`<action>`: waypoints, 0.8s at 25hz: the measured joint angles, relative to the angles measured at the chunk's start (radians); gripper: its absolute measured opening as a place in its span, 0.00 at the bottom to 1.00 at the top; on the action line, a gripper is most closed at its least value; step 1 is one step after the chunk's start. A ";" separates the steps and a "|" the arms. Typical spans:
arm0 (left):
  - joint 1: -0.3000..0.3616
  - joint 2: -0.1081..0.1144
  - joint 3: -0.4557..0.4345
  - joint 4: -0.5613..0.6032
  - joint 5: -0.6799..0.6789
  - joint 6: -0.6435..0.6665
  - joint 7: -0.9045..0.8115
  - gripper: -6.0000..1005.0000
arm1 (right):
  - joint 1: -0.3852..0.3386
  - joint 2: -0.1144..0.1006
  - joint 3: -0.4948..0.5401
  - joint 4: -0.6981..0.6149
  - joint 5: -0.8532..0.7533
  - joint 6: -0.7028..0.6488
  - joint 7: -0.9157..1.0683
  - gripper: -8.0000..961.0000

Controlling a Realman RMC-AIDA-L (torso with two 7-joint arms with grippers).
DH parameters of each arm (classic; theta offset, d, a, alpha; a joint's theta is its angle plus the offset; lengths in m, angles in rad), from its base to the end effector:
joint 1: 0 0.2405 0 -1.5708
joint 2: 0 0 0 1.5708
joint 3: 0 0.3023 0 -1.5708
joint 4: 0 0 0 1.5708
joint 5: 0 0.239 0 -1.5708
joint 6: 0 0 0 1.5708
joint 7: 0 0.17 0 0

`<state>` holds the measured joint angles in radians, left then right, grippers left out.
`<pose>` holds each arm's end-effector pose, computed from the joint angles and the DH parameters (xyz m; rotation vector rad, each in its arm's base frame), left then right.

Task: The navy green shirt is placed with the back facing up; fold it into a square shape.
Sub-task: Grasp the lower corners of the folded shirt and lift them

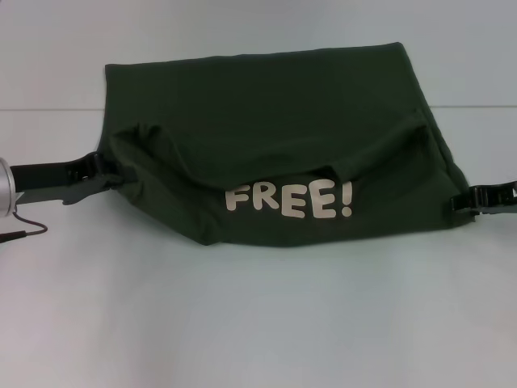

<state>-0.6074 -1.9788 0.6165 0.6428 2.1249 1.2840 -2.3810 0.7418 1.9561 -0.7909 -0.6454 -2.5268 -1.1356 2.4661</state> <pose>-0.3425 0.4486 0.0128 -2.0156 -1.7909 -0.6864 0.3435 0.4827 0.0028 -2.1037 1.5358 0.0380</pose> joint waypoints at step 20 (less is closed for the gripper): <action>0.010 0.037 0.014 0.014 0.071 0.105 0.029 0.01 | -0.041 -0.009 0.076 -0.076 0.003 -0.147 -0.007 0.02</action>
<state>-0.5979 -1.9416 0.6304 0.6567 2.1958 1.3893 -2.3518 0.7010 1.9467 -0.7145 -0.7211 -2.5235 -1.2825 2.4595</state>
